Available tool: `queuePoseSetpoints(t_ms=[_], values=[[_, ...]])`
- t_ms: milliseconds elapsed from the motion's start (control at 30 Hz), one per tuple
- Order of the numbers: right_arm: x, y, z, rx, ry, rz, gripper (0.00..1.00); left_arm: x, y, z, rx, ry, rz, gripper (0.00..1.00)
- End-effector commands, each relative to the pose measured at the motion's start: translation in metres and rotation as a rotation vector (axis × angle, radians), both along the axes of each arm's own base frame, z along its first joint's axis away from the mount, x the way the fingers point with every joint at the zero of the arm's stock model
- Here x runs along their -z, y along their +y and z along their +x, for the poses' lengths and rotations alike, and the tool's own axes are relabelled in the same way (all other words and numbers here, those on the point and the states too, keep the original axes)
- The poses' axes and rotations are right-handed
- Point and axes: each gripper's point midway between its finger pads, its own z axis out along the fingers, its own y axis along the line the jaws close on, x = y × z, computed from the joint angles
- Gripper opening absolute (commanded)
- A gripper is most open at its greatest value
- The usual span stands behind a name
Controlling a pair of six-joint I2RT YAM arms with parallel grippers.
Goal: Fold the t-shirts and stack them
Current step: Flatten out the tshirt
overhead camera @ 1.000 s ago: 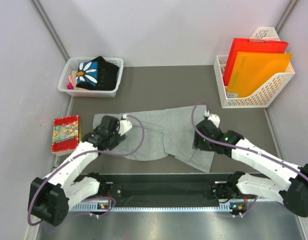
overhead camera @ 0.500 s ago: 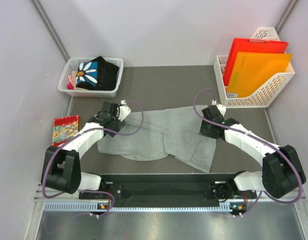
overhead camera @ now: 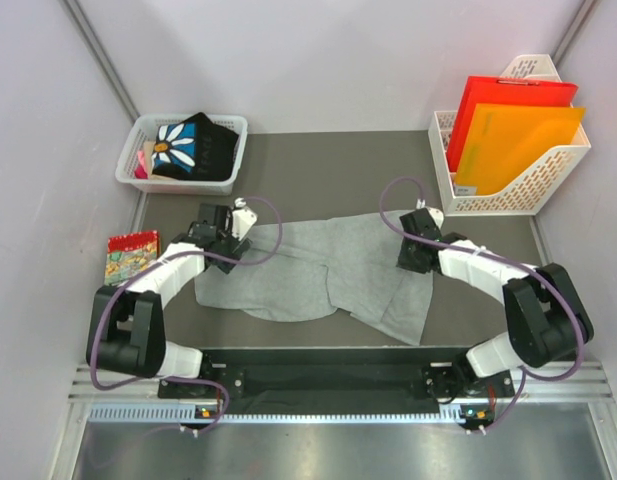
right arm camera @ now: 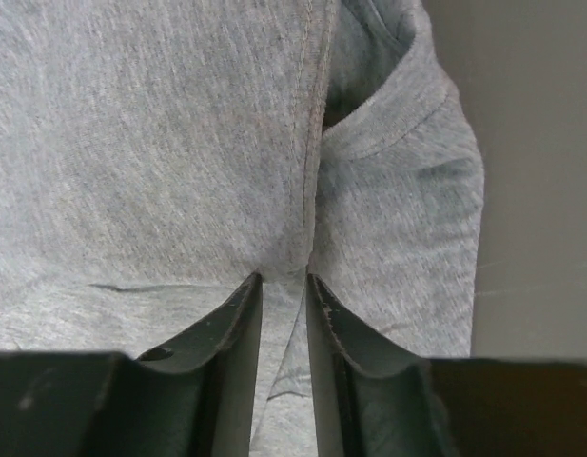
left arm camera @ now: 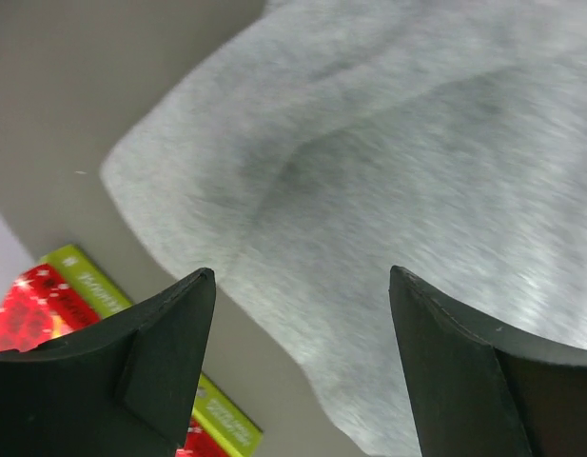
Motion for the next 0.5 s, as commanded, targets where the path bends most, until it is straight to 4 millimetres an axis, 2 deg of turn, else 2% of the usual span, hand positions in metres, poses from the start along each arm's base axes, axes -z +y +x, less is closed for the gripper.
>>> queuePoseSetpoints(t_ms=[0,67,200,300,467], values=[[-0.008,0.006,0.024,0.0,-0.059,0.03,0.21,-0.001,-0.031,-0.031,0.061,0.035,-0.135,0.79],[-0.004,0.007,0.026,-0.002,-0.053,0.026,0.17,0.008,-0.038,-0.045,0.086,0.059,-0.143,0.79],[-0.008,0.006,0.034,0.003,-0.063,0.022,0.01,0.029,-0.039,-0.062,0.095,0.113,-0.128,0.79],[-0.016,0.001,0.042,0.014,-0.084,0.013,0.0,0.041,-0.037,-0.071,0.099,0.149,-0.116,0.78],[-0.033,-0.009,0.063,0.047,-0.125,0.014,0.0,0.042,-0.036,-0.075,0.11,0.16,-0.092,0.78]])
